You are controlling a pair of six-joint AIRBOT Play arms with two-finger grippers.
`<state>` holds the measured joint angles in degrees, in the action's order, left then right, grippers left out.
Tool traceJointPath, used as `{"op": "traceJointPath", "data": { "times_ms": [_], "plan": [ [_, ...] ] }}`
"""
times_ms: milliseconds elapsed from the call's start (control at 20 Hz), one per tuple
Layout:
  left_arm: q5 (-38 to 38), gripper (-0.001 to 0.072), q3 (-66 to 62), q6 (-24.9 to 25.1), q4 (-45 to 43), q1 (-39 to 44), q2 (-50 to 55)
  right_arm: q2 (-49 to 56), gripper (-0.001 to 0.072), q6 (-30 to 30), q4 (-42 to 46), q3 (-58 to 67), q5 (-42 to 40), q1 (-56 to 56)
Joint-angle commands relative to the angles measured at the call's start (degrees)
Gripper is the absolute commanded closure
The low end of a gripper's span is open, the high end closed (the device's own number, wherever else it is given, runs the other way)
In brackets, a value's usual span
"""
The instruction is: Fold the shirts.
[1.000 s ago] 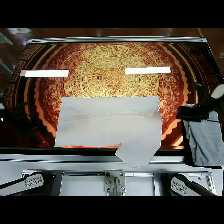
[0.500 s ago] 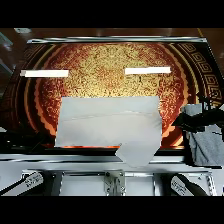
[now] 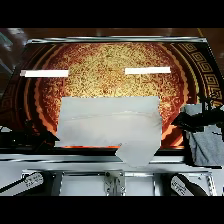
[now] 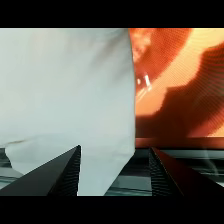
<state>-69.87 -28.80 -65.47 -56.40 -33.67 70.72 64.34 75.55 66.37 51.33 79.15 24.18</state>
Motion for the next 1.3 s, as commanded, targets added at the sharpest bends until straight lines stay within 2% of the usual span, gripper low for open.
{"op": "traceJointPath", "data": {
  "times_ms": [0, 100, 150, 200, 300, 500, 550, 600, 650, 900, 1100, 1150, 1200, 1250],
  "plan": [
    [2.1, 0.0048, 0.4, 0.3, 1.2, 2.3, 1.6, 0.0, 0.0157, 0.3, -0.1, 0.0, 0.0, 0.0],
    [3.3, 0.0053, 0.8, 0.3, 1.6, 4.6, 1.9, 0.0, 0.0158, 0.3, 0.0, 0.0, -0.2, 0.0],
    [4.5, 0.0114, 0.9, -0.6, 1.6, 5.6, 1.9, 0.0, 0.0157, 0.6, 0.0, 0.0, -0.3, 0.0],
    [5.9, 0.0276, 0.9, -2.0, 1.6, 6.2, 1.9, 0.0, 0.0157, 0.8, 0.0, 0.0, -0.1, 0.0],
    [7.1, 0.0491, 0.9, -3.6, 1.7, 6.2, 1.9, 0.0, 0.0157, 0.9, 0.2, 0.0, 0.1, 0.0],
    [6.9, 0.0673, 0.9, -3.5, 1.6, 6.2, 1.8, 0.0, 0.0155, 0.7, 1.4, -4.6, 0.9, 0.0],
    [6.8, 0.0674, 0.9, -3.1, 1.6, 6.2, 1.7, 0.0, 0.0147, 0.1, 0.4, -7.4, 0.7, 0.0],
    [6.8, 0.0674, 0.9, -3.1, 1.6, 6.2, 1.7, 0.0, 0.0069, -1.7, -1.9, -10.1, 0.5, 0.0],
    [6.6, 0.0674, 0.9, -3.1, 1.6, 6.2, 1.7, 0.0, 0.0050, -3.8, -3.8, -13.0, 0.2, 0.0],
    [4.8, 0.0674, 0.8, -2.3, 1.6, 6.2, 1.7, 0.0, 0.0063, -3.8, -7.5, -23.1, -6.5, 0.0],
    [4.3, 0.0674, 0.8, -2.2, 1.6, 6.2, 1.4, 0.0, 0.0064, -3.1, -6.8, -28.4, -10.5, 0.0],
    [4.3, 0.0674, 0.7, -2.2, 1.6, 6.2, 1.3, 0.0, 0.0072, -3.2, -7.4, -29.0, -11.0, 0.0],
    [4.3, 0.0674, 0.7, -2.2, 1.7, 6.2, 1.3, 0.0, 0.0115, -3.2, -7.5, -29.3, -11.8, 0.0],
    [4.3, 0.0674, 0.7, -2.2, 1.6, 6.2, 1.3, 0.0, 0.0115, -3.1, -7.7, -29.4, -12.7, 0.0]
  ]
}}
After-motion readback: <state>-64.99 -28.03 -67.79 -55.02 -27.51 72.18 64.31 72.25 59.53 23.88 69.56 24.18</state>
